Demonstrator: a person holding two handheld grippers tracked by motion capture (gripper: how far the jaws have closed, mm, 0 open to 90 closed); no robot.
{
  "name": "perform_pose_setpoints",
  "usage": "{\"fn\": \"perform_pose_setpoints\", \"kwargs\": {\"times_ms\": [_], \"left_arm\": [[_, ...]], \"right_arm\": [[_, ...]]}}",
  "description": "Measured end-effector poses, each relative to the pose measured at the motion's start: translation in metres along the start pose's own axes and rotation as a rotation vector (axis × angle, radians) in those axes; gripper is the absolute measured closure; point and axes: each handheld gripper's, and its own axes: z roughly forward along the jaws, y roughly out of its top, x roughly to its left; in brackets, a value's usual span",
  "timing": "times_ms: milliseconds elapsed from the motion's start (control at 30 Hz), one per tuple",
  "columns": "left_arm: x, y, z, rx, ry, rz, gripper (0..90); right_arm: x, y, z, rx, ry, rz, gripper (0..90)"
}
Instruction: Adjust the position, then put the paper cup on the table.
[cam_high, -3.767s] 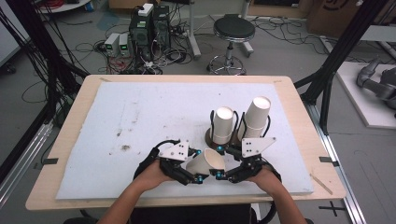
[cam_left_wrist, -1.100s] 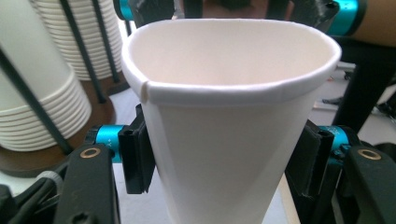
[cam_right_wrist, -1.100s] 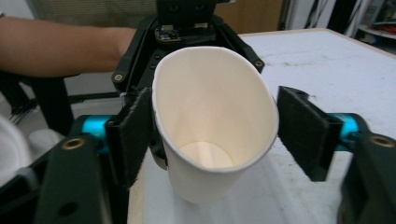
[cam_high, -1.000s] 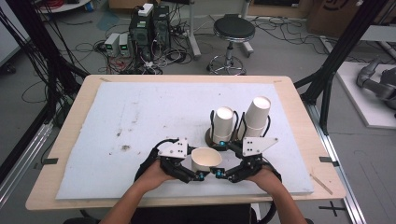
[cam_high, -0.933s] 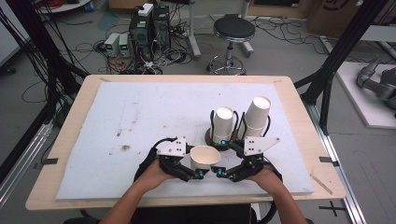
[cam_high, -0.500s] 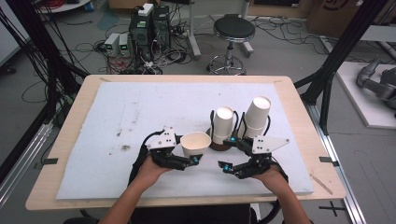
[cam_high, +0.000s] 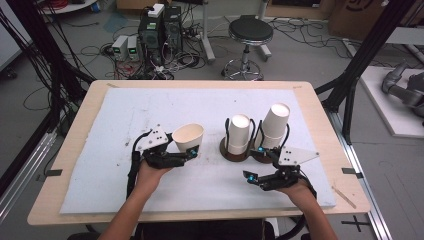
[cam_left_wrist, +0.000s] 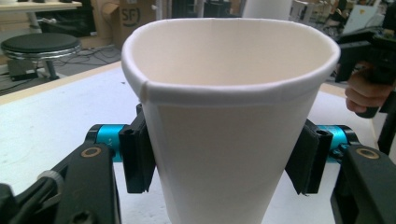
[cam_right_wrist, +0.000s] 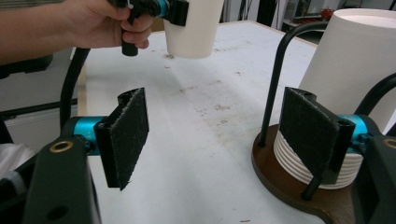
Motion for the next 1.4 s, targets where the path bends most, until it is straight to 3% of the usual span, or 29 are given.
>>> {"fn": "perform_pose_setpoints", "kwargs": {"times_ms": [233, 400, 633, 1033, 1400], "left_arm": [[0.004, 0.001, -0.007, -0.016, 0.030, -0.001, 36.4], [0.002, 0.003, -0.008, -0.023, 0.053, 0.017, 36.2], [0.010, 0.007, -0.008, -0.036, 0.065, 0.007, 36.3], [0.034, 0.014, -0.019, -0.100, 0.113, -0.006, 36.3], [0.052, 0.017, -0.020, -0.103, 0.190, -0.021, 36.2]], "right_arm": [[-0.001, 0.000, 0.003, -0.010, -0.018, 0.004, 24.7], [0.003, 0.000, -0.002, -0.005, -0.014, 0.009, 24.8], [0.001, 0.000, -0.007, -0.015, -0.036, 0.013, 24.8], [-0.001, -0.002, -0.004, -0.009, -0.036, 0.011, 24.8], [0.000, -0.003, -0.003, -0.012, -0.035, 0.009, 24.8]]}}
